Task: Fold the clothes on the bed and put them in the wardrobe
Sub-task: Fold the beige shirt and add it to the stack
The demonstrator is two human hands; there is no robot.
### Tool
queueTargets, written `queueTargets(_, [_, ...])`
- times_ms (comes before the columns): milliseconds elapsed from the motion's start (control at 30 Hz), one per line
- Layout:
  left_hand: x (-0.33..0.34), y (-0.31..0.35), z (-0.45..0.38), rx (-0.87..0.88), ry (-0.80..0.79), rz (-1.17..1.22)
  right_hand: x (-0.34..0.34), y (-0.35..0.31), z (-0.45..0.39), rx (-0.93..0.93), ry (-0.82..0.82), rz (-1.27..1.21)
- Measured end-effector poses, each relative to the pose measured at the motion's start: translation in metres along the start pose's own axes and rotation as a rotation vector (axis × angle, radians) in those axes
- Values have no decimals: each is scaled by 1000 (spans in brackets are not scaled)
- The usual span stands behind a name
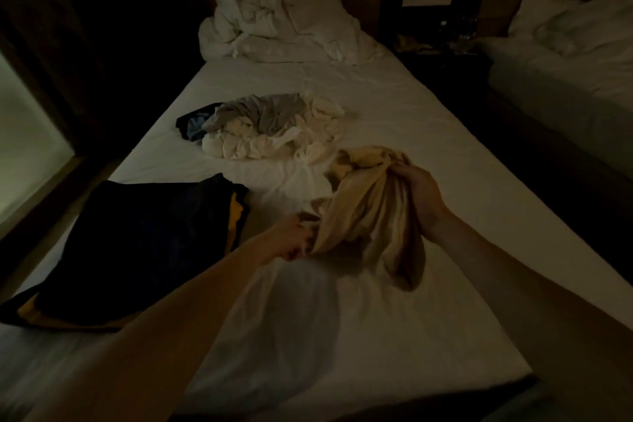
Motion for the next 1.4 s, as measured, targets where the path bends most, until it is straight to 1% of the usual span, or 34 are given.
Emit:
queueTargets(33, [3, -8, -4, 81, -1, -159, -2, 3, 3, 74, -25, -21])
queueTargets(100, [11, -16, -12, 208, -21, -376, -3, 16, 14, 252, -161, 11])
queueTargets(133, [14, -20, -15, 240, -33, -455, -5, 27, 20, 339, -230, 74])
queueTargets(200, [18, -24, -22, 274, -12, -508, -11, 51, 26, 456, -351, 251])
queueTargets(233, [16, -25, -27, 260, 43, -505, -16, 64, 28, 511, -405, 369])
queueTargets(267, [11, -23, -28, 232, 136, -510, -23, 77, 29, 555, -434, 525])
queueTargets(300, [4, -24, -33, 216, 247, -527, -32, 89, 25, 558, -449, 721])
queueTargets(333, [-1, -25, -35, 175, 311, -553, -36, 94, 20, 500, -440, 919])
queueTargets(400, [-1, -28, -39, 137, 294, -609, -36, 94, 2, 241, -363, 1218])
queueTargets(433, [2, -29, -42, 152, 275, -643, -34, 92, -10, 83, -283, 1297])
queueTargets(467, [4, -28, -44, 180, 277, -669, -31, 87, -18, -31, -189, 1296])
queueTargets(500, [4, -24, -45, 240, 313, -683, -27, 87, -27, -95, -122, 1241])
queueTargets(533, [3, -18, -46, 311, 364, -664, -23, 91, -32, -98, -111, 1219])
queueTargets(567, [2, -9, -42, 389, 403, -605, -17, 99, -37, -78, -154, 1219])
queueTargets(600, [2, -4, -41, 433, 387, -488, -13, 110, -41, -47, -199, 1242])
queueTargets(633, [4, 0, -39, 451, 303, -337, -9, 120, -47, -38, -239, 1256])
queueTargets(667, [8, 1, -37, 409, 160, -168, -5, 124, -48, -27, -250, 1242])
queueTargets(733, [15, 1, -26, 213, -128, 142, -1, 127, -53, -35, -179, 1172])
queueTargets(800, [18, -4, -21, 3, -287, 345, 3, 123, -55, 46, -95, 1046])
queueTargets(833, [17, -3, -20, -45, -312, 412, 5, 122, -54, 107, -64, 906])
queueTargets(867, [14, -3, -23, -54, -266, 443, 10, 116, -49, 185, -30, 704])
queueTargets(900, [10, -3, -29, -39, -171, 431, 13, 113, -44, 277, 22, 485])
queueTargets(933, [4, -5, -34, 0, -64, 332, 17, 109, -37, 365, 72, 281])
queueTargets(967, [2, -4, -39, 51, 5, 200, 22, 104, -32, 424, 88, 134])
queueTargets(1000, [4, -2, -43, 114, 39, 91, 28, 97, -28, 448, 77, 53])
queueTargets(1033, [5, 0, -44, 162, 67, 34, 34, 90, -27, 456, 56, -4])
queueTargets(1067, [5, 2, -45, 180, 111, 33, 40, 83, -26, 449, 35, -50])
queueTargets(1133, [-7, 9, -41, 160, 202, 169, 46, 66, -26, 449, 32, -153])
queueTargets(1167, [-18, 16, -37, 163, 236, 282, 46, 56, -29, 438, 51, -206])
queueTargets(1233, [-48, 27, -29, 151, 312, 489, 38, 37, -37, 392, 96, -302])
queueTargets(1267, [-66, 31, -25, 141, 357, 553, 33, 26, -41, 361, 111, -332])
queueTargets(1334, [-98, 39, -21, 174, 422, 633, 23, 13, -50, 317, 140, -285])
queueTargets(1400, [-117, 51, -19, 214, 455, 620, 18, 10, -58, 304, 165, -176])
Point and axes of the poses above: each hand's wrist, its own z-axis away from the middle knuckle, its own x-axis out of the palm, y = z × x, the point moved 7 cm from there along -z, towards the middle knuckle, and after that the axes turned 12 degrees about y, right-handed, at the moved point
